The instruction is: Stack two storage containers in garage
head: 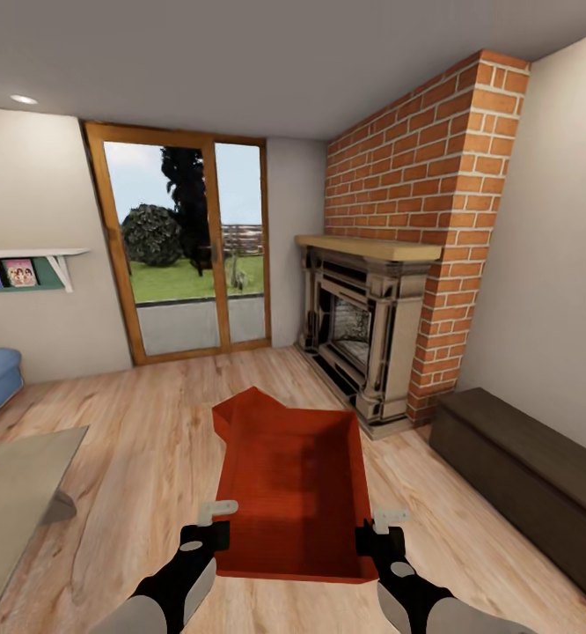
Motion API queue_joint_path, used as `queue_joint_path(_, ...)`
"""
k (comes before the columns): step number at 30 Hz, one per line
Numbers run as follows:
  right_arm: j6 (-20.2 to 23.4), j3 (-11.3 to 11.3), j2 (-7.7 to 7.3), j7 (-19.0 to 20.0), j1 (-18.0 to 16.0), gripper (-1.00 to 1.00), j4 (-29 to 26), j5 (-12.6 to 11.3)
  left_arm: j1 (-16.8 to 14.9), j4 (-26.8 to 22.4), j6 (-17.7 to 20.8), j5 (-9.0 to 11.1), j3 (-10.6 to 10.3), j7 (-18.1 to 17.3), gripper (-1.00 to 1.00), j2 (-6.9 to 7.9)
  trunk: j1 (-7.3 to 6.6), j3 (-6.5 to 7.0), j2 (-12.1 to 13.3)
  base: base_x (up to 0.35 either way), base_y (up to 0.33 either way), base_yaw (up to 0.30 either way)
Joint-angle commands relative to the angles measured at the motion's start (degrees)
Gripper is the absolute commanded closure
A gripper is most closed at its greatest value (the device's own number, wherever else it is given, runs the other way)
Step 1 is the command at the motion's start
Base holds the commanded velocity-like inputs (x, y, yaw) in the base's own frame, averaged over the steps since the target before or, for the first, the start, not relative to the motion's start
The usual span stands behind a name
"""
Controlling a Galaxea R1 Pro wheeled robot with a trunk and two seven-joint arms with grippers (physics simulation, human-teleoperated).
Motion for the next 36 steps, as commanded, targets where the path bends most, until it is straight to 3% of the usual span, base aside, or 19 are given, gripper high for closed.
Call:
queue_joint_path(1, -0.5, -2.0, -0.11, -0.4, -0.1, 1.0, 0.0, -1.1, 0.0, 0.0, 0.0, -0.6, 1.5, 0.5, 1.0, 0.2, -0.02, -0.08, -0.1, -0.305, 0.0, 0.009)
queue_joint_path(20, -0.5, -2.0, -0.02, -0.4, -0.1, 1.0, 0.0, -1.0, 0.0, 0.0, 0.0, -0.6, 1.5, 0.6, 1.0, 0.2, -0.02, 0.64, -0.1, -0.332, 0.0, 0.241)
queue_joint_path(30, -0.5, -1.9, -0.08, -0.4, -0.1, 1.0, 0.0, -1.1, 0.0, 0.0, 0.0, -0.6, 1.5, 0.6, 1.0, 0.19, -0.02, 0.69, -0.1, -0.334, 0.0, 0.041)
queue_joint_path(36, -0.5, -1.9, -0.02, -0.4, -0.1, 1.0, 0.0, -1.0, 0.0, 0.0, 0.0, -0.6, 1.5, 0.6, 1.0, 0.2, -0.02, 0.69, -0.1, -0.334, 0.0, 0.25)
